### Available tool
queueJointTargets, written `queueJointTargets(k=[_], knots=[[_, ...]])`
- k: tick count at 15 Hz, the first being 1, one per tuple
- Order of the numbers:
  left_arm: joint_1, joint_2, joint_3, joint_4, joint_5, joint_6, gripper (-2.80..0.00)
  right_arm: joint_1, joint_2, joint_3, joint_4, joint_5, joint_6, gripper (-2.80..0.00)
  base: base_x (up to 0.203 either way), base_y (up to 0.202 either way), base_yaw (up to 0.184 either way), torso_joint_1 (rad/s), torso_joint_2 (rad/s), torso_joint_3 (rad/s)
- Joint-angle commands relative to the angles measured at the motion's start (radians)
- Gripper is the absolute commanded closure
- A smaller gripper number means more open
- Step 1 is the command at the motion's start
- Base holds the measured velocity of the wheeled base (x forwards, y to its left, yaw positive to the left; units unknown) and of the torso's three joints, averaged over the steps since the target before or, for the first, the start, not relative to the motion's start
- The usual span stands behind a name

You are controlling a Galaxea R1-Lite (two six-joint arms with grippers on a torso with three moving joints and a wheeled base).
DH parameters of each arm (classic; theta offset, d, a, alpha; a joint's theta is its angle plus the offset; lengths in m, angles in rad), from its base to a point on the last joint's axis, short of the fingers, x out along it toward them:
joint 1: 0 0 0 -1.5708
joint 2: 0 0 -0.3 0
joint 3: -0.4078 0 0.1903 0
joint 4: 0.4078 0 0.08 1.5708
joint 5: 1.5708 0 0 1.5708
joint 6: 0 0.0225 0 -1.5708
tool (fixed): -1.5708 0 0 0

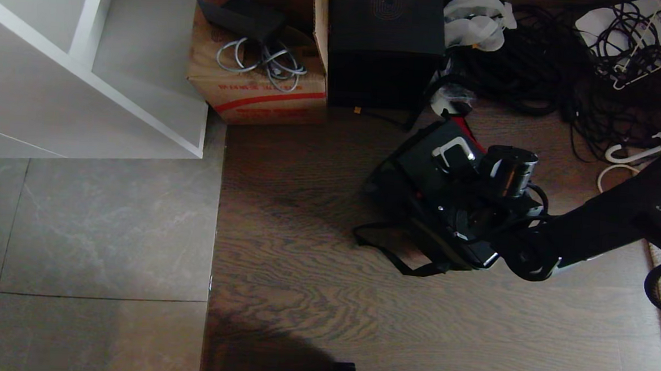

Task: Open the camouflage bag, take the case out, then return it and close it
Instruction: Grip the handle

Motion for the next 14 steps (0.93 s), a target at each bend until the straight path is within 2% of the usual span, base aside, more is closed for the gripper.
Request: queueJointTargets(k=[1, 4, 6, 7, 14], knots=[[0.0, 0.0, 0.0, 0.002, 0.004, 0.0, 0.0, 0.0, 0.0, -0.001, -0.006, -0.004, -0.005, 0.0, 0.0, 0.0, 0.0, 0.0, 0.0, 0.0], [0.0, 0.0, -0.104, 0.034, -0.004, 0.001, 0.0, 0.0, 0.001, -0.002, -0.005, -0.004, -0.006, 0.0, 0.0, 0.0, 0.0, 0.0, 0.0, 0.0], [0.0, 0.0, -0.171, 0.143, -0.016, 0.0, 0.0, 0.002, 0.001, 0.001, -0.008, -0.004, -0.006, 0.0, 0.0, 0.0, 0.0, 0.0, 0.0, 0.0], [0.0, 0.0, -0.19, 0.183, -0.027, -0.003, 0.0, 0.002, 0.002, 0.0, -0.008, -0.004, -0.005, 0.0, 0.0, 0.0, 0.0, 0.0, 0.0, 0.0], [0.0, 0.0, -0.253, 0.259, -0.033, -0.015, 0.0, 0.002, 0.003, -0.002, -0.007, -0.004, -0.006, 0.0, 0.0, 0.0, 0.0, 0.0, 0.0, 0.0]])
